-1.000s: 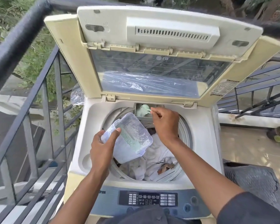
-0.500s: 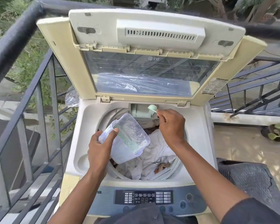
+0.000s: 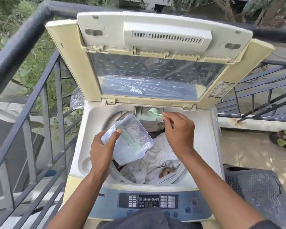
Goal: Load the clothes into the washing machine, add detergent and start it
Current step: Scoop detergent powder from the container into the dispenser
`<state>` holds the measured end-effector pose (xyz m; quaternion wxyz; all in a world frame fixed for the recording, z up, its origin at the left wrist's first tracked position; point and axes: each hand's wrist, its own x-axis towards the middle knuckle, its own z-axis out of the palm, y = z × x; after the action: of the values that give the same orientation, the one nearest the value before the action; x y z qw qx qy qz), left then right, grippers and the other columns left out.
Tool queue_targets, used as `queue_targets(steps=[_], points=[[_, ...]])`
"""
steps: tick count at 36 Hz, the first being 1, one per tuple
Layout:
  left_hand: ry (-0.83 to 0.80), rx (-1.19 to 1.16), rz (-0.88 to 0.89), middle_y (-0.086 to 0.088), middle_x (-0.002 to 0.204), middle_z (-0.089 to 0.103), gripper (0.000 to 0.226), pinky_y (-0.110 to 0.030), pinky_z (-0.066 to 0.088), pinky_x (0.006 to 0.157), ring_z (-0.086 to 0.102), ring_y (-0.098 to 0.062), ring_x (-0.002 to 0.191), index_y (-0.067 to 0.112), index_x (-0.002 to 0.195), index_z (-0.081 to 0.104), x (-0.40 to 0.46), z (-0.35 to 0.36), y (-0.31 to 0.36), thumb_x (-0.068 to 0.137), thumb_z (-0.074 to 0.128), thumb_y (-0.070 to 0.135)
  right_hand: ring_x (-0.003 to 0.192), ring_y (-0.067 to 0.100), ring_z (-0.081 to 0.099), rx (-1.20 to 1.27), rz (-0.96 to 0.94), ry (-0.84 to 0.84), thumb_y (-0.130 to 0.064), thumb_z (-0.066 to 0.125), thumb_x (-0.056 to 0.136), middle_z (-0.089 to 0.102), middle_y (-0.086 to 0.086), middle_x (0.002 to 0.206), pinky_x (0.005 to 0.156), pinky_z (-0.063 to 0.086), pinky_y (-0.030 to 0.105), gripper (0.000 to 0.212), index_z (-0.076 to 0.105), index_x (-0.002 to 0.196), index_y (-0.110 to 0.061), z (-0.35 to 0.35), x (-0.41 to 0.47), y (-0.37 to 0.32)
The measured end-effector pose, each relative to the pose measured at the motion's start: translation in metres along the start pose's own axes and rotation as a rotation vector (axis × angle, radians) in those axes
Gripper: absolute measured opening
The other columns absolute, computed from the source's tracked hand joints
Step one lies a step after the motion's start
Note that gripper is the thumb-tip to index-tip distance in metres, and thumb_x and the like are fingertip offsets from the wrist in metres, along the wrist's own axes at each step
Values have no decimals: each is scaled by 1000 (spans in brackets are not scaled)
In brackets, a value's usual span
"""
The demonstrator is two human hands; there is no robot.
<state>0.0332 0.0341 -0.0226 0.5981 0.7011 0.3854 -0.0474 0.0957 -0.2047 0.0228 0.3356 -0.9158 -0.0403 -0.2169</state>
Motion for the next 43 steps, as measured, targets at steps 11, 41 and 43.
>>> queue_targets(steps=[11, 41, 43], points=[[-59, 21, 73, 1, 140, 66, 102, -58, 54, 107, 62, -21, 133, 49, 137, 62, -7, -8, 1, 48, 77, 97, 73, 16, 71, 103, -178, -374, -4, 81, 83, 78, -1, 82, 66, 58, 33, 13, 83, 92, -12, 21, -45, -28], [-128, 46, 72, 3, 124, 77, 87, -61, 56, 102, 73, -19, 119, 50, 132, 66, -6, -14, 8, 57, 80, 92, 62, 26, 53, -195, -306, -732, 10, 58, 64, 56, 3, 63, 50, 49, 37, 28, 73, 78, -9, 36, -44, -24], [-112, 53, 83, 4, 127, 76, 88, -61, 55, 104, 70, -18, 123, 52, 132, 64, -8, -13, 10, 56, 80, 94, 60, 28, 54, -221, -262, -780, 9, 59, 62, 56, 4, 61, 50, 50, 38, 24, 71, 74, -8, 36, -47, -27]])
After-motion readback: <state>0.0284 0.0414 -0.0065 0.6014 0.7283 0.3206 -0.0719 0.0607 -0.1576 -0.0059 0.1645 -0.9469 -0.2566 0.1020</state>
